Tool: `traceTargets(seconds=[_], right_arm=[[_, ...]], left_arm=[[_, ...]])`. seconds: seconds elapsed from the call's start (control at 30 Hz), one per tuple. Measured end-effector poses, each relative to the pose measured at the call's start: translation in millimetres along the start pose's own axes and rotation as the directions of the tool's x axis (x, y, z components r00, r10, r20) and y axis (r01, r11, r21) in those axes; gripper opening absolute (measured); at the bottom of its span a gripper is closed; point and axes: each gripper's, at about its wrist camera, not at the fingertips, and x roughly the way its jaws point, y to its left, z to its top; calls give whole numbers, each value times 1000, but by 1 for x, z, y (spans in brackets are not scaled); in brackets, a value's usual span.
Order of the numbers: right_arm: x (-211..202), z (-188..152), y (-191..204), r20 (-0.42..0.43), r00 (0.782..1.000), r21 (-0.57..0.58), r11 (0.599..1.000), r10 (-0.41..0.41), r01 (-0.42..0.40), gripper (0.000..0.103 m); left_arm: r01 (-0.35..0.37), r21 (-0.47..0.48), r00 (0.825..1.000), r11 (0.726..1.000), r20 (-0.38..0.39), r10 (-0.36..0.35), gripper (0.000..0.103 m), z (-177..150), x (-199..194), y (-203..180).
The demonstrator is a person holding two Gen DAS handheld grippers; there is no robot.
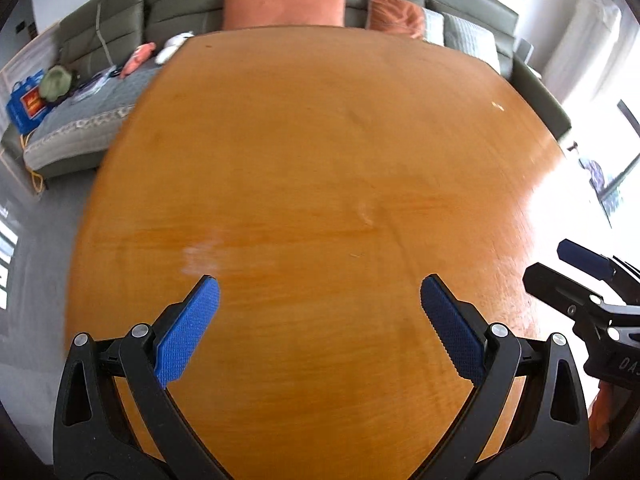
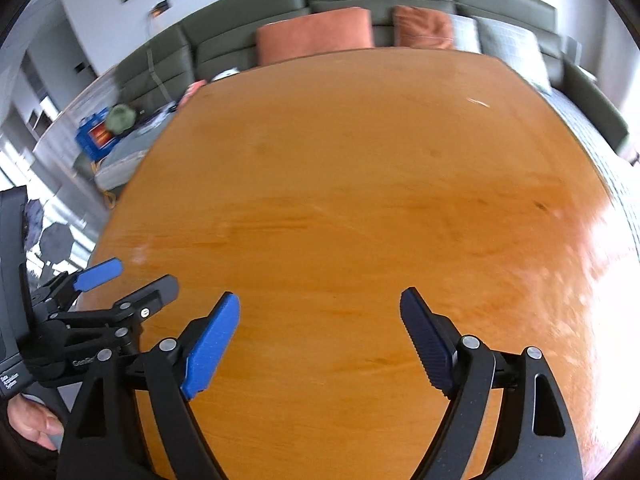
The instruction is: Collect trash
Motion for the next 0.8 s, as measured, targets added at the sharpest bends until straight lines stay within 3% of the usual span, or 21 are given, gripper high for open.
traceTargets(seconds=[0.3,0.6,0.8], right_arm=[[8,-21,-44,5,999,19,998,-54,54,84],[19,-22,-39,33,996,-31,996,-77,78,84],[24,-27,-35,58,990,-72,989,-125,129,90]], left_arm=[[-3,23,1000,1000,6,3,97,-5,22,-27],[-18,8,1000,1000,23,18,97,-12,33,-40],[-47,29,998,998,48,45,97,-17,36,-42]])
